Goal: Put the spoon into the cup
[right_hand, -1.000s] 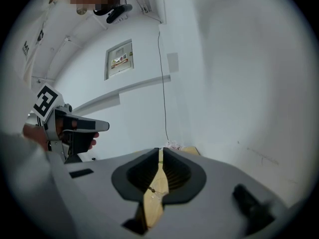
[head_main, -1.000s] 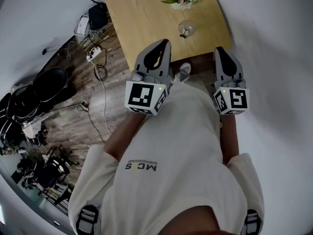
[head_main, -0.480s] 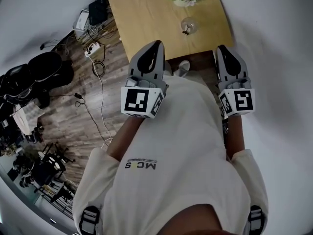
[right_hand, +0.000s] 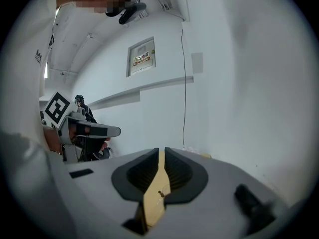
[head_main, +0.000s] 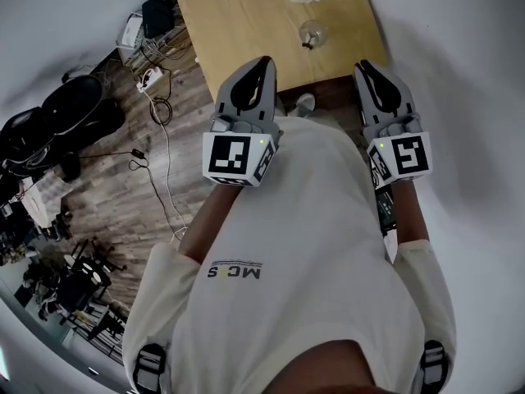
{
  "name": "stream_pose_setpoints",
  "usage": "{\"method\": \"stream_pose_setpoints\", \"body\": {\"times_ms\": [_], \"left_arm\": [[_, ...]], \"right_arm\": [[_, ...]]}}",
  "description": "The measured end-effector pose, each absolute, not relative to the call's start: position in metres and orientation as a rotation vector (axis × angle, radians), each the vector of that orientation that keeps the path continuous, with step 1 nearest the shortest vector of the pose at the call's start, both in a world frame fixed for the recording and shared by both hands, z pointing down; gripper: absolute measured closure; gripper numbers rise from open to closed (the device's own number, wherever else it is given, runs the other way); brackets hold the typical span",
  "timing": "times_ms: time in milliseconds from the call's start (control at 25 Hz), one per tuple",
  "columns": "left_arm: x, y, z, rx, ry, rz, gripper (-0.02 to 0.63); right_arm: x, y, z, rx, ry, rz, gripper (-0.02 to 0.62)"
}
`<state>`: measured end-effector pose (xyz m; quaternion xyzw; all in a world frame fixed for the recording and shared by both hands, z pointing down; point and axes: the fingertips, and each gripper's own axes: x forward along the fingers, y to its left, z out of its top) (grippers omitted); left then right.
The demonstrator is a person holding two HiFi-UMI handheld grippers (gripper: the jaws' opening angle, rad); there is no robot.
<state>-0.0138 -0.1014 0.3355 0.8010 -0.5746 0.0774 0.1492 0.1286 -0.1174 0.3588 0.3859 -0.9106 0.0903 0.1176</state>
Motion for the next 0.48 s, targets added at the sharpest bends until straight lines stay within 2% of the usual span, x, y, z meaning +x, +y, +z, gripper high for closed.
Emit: {"method": "stream_pose_setpoints", "body": {"times_ms": [480], "left_arm": [[0.0, -0.089, 0.344, 2.342, -1.602, 0.231, 0.595]], "right_arm": [[0.119, -0.088, 0.37, 1.011, -2.706, 0.383, 0.551]]}}
